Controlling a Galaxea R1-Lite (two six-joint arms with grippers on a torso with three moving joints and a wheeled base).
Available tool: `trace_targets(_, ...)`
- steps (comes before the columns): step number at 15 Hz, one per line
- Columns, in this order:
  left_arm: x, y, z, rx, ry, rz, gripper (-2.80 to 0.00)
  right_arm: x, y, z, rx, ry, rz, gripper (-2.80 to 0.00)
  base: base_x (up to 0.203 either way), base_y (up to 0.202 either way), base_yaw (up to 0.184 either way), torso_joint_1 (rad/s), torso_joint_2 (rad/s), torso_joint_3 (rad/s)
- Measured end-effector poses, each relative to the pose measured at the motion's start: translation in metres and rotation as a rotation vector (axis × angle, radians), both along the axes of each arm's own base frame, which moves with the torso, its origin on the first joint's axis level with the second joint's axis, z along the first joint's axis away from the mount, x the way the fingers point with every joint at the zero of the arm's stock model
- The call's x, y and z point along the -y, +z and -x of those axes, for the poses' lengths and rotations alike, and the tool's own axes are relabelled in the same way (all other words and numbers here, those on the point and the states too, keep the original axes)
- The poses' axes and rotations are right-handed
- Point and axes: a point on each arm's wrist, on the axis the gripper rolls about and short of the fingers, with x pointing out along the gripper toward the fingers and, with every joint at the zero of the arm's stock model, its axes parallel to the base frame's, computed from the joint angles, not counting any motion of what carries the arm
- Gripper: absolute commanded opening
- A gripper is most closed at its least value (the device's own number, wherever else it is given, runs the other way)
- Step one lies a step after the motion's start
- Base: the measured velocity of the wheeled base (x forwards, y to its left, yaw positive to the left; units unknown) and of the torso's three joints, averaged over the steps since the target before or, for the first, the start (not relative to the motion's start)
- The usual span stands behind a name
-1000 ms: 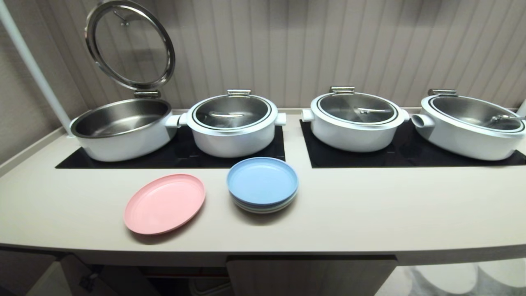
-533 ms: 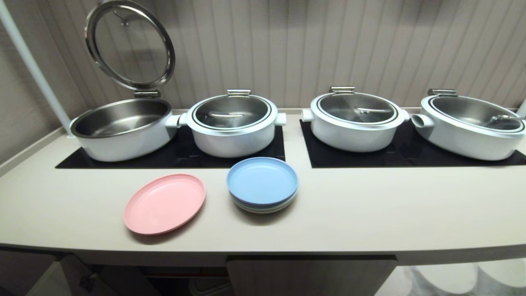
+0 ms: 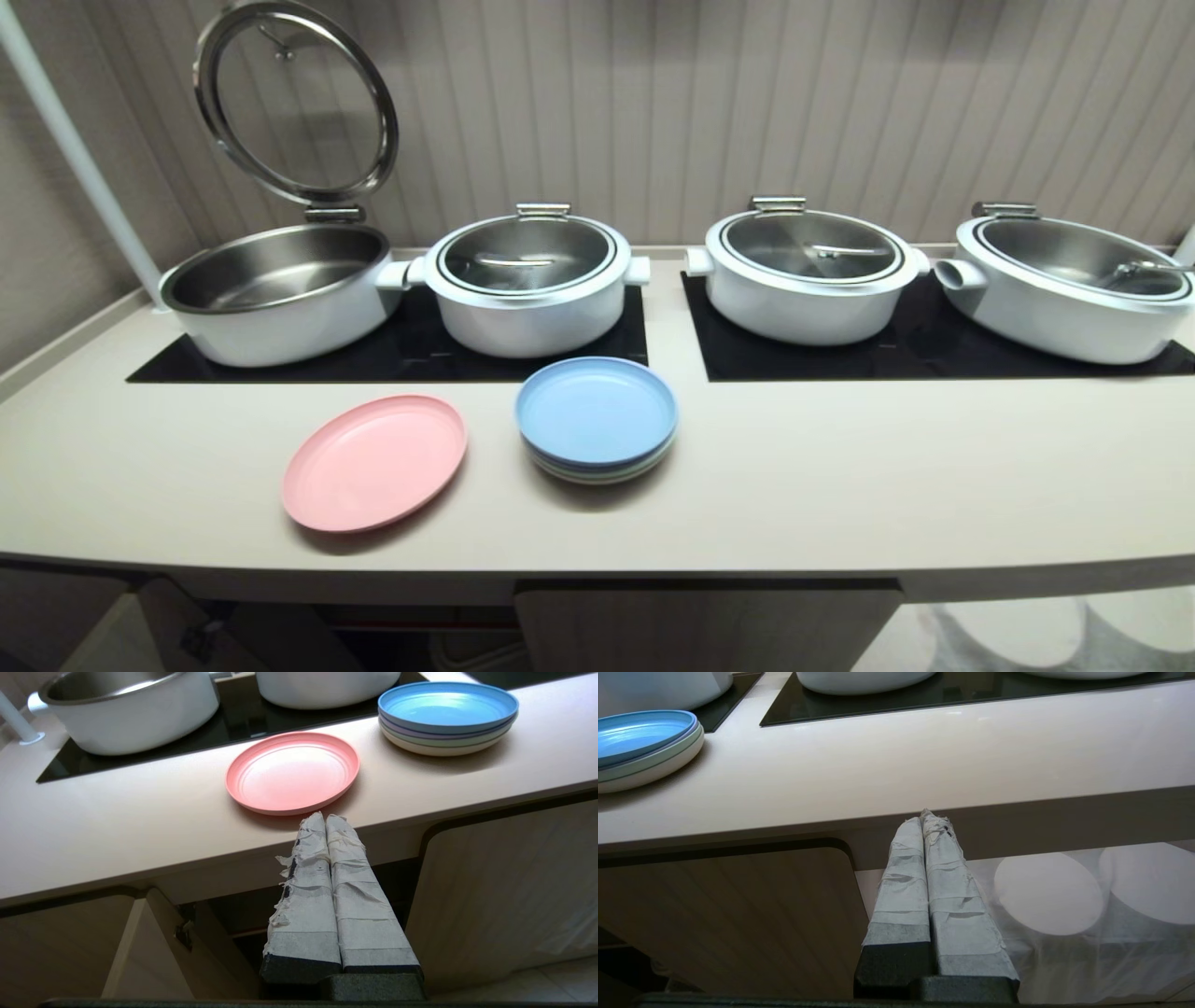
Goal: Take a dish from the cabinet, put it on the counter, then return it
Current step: Pick up the plate from the table
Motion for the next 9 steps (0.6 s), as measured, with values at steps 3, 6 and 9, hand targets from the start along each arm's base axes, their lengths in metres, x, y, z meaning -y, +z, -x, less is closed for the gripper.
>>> trace_targets(3, 0.000, 0.021, -0.018, -0.100, 0.009, -0.001, -2.80, 0.000, 0.000, 0.000, 0.000, 0.000, 0.000, -2.80, 0.000, 0.000, 0.000, 0.000, 0.00, 0.000)
trace_targets(6, 0.000, 0.039, -0.044, -0.216, 0.020, 0.025, -2.80, 0.000, 0.000, 0.000, 0.000, 0.000, 0.000, -2.80, 0.000, 0.000, 0.000, 0.000, 0.00, 0.000)
trace_targets(9, 0.000, 0.061, -0.073, -0.356, 0.057, 0.088, -2.80, 0.000, 0.000, 0.000, 0.000, 0.000, 0.000, -2.80, 0.000, 0.000, 0.000, 0.000, 0.00, 0.000)
